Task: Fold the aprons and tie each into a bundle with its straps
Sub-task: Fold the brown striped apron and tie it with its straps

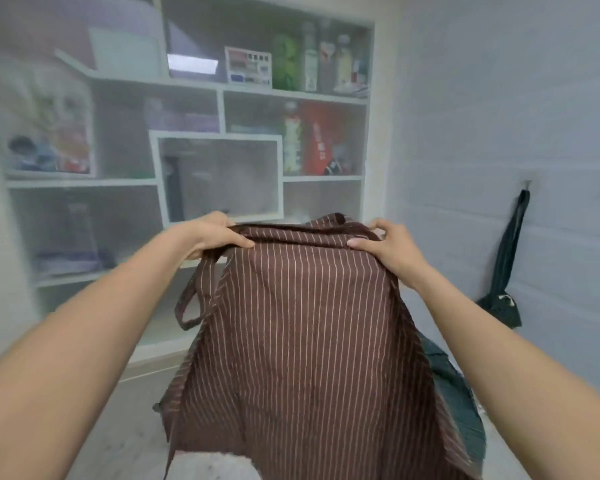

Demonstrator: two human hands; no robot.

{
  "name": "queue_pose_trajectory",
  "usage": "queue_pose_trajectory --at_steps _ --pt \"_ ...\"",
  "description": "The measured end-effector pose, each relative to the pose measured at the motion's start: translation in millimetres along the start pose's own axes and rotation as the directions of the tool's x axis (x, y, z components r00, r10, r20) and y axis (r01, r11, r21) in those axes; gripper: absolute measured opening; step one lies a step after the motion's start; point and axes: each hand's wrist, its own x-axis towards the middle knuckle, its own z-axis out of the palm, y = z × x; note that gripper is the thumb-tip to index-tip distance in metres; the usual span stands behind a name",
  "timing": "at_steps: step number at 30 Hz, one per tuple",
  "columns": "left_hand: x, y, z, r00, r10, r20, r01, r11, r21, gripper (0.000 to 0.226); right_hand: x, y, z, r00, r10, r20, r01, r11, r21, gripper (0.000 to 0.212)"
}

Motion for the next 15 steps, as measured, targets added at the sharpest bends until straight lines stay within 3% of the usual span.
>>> queue_pose_trajectory --at_steps 3,6,9,13,15 --pt "-5 -20 -10 0.998 -0.053 -0.043 0.048 0.993 -0.104 0.029 4 -1 28 0.995 0.055 0.078 -0.047 0.993 -0.110 0.026" --pt "-10 -39 -10 0.991 -0.119 -0.056 0.115 0.991 -0.070 0.022 7 -2 56 0.994 0.066 0.092 -0.039 0.962 -0.271 0.017" --pt "-13 -58 -6 0.980 -0.155 -0.123 0.160 0.987 0.028 0.028 5 2 80 0.982 0.101 0.157 -0.035 0.924 -0.381 0.026" --pt "-24 -84 2 0.964 -0.212 -0.160 0.241 0.952 0.187 0.026 0 5 110 0.959 0.162 0.231 -0.055 0.910 -0.410 0.043" --pt "-30 -98 2 0.950 -0.290 -0.119 0.309 0.931 0.194 0.028 -2 7 123 0.932 0.227 0.284 -0.123 0.932 -0.342 0.042"
